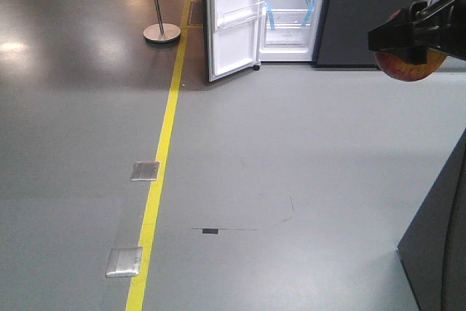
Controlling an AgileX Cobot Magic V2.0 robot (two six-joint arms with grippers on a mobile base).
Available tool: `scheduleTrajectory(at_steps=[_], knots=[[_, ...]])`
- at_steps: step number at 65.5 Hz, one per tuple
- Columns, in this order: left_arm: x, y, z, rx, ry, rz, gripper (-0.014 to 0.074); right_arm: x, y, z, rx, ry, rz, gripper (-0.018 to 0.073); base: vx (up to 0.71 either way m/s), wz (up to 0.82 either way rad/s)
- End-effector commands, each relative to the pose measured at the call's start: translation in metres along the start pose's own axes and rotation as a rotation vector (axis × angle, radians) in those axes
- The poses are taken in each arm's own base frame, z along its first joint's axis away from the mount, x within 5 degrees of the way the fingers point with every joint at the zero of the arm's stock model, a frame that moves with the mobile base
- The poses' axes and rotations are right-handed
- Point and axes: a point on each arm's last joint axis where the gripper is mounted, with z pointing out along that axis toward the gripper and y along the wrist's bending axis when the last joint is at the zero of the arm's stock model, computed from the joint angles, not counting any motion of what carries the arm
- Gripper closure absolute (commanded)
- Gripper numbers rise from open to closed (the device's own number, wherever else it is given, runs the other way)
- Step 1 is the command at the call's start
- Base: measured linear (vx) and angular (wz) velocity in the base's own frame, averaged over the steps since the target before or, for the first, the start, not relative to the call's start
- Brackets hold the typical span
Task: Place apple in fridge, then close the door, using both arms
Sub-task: 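Carry the apple in the right gripper toward the open refrigerator, then keep holding the apple while driving closer to the refrigerator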
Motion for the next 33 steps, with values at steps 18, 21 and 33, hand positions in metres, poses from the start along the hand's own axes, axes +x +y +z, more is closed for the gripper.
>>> scheduleTrajectory(at_steps=[18,21,33], knots=[[-0.0027,-0.0016,-0.0005,0.016,-0.074,0.000,0.0604,-0.0152,0.0036,-0.0167,0.020,-0.118,-0.007,0.0426,0.20,0.01],[-0.0027,-0.0016,-0.0005,0.016,-0.074,0.000,0.0604,-0.0152,0.0036,-0.0167,0.020,-0.118,-0.007,0.0426,0.20,0.00],[-0.0027,-0.0016,-0.0005,0.016,-0.074,0.000,0.0604,-0.0152,0.0036,-0.0167,0.020,-0.118,-0.007,0.0426,0.20,-0.01]])
